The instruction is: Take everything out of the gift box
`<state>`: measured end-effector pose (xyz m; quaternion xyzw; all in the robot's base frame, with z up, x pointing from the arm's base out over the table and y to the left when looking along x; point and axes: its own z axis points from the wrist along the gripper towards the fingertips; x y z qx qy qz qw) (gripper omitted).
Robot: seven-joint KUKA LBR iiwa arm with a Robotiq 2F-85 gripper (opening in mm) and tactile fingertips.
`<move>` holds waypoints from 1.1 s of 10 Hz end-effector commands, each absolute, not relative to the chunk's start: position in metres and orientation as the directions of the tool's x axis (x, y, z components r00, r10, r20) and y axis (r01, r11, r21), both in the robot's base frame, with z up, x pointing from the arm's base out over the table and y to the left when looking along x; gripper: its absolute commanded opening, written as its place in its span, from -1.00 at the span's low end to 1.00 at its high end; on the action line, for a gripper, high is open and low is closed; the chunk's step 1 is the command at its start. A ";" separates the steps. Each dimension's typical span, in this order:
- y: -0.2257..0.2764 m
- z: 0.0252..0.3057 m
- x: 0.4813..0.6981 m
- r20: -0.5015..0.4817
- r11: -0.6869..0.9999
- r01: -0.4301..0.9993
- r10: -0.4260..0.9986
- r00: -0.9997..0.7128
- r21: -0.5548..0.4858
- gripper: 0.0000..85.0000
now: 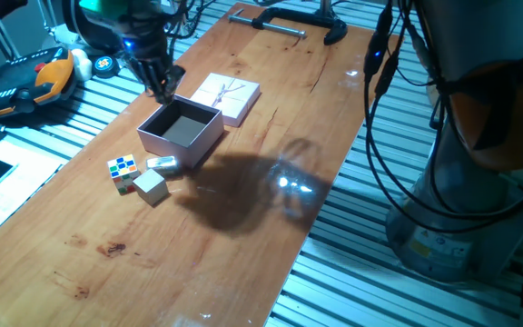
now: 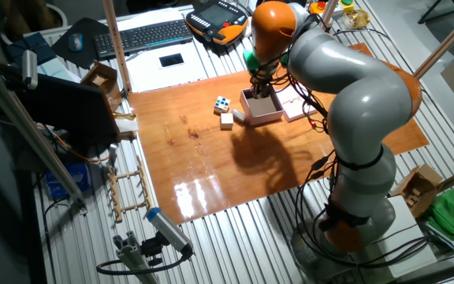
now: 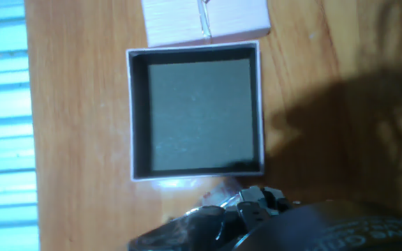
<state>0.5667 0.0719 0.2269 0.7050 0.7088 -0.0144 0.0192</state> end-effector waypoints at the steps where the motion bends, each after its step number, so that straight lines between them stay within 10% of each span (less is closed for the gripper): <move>1: 0.069 0.230 0.564 -0.035 0.365 0.931 0.930 -0.365 -0.003 -0.98; 11: 0.048 0.240 0.557 0.005 0.641 0.766 0.767 -0.641 -0.042 -0.98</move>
